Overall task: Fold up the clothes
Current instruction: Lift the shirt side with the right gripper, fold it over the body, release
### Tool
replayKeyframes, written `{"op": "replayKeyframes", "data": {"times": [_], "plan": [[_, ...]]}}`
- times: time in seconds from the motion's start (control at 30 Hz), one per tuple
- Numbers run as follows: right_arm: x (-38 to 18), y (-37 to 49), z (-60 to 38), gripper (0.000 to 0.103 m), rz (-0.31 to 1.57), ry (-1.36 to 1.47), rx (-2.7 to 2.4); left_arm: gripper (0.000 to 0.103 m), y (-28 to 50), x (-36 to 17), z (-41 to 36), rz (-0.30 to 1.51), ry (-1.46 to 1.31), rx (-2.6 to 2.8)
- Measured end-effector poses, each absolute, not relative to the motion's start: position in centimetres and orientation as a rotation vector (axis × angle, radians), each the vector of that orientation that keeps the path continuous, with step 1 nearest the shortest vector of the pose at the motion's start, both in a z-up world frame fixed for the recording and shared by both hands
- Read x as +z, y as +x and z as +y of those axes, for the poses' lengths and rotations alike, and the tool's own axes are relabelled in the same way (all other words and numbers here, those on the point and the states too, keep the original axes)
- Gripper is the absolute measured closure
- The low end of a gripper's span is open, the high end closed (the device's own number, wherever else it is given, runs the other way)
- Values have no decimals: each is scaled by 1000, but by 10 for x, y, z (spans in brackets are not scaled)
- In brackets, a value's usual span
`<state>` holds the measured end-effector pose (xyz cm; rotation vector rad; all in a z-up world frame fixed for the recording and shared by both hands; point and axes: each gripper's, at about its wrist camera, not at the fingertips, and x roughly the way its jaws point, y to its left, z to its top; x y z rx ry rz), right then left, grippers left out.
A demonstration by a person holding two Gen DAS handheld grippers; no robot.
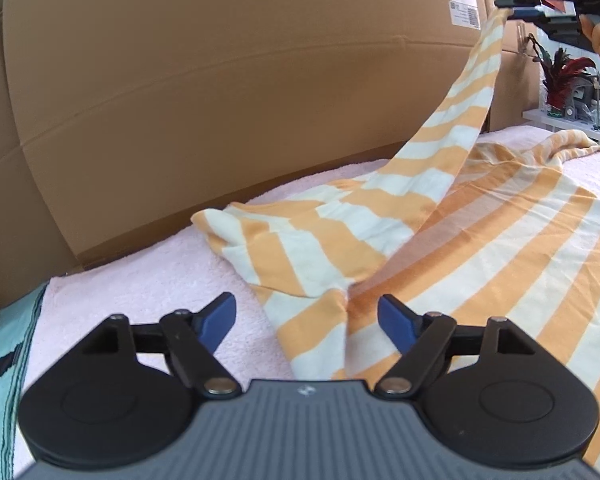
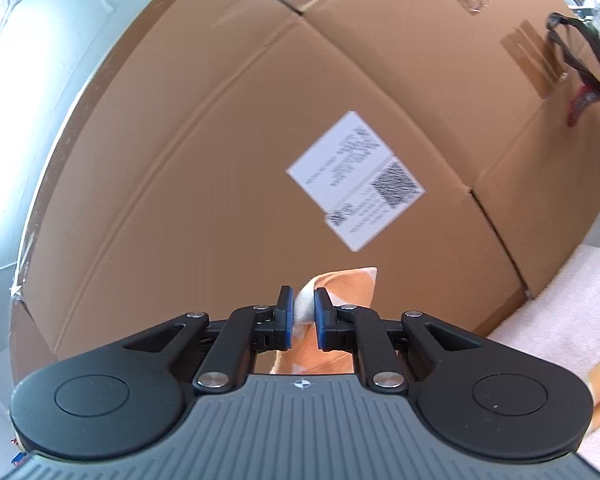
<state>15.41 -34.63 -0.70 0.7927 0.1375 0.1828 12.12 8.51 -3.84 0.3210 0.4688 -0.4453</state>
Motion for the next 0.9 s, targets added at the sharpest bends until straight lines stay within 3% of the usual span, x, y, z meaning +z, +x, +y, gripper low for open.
{"op": "replayKeyframes", "data": {"times": [0.9], "plan": [[-78,133,-397,90,221,883,37,12,128,-37,99,480,251,-479]]}}
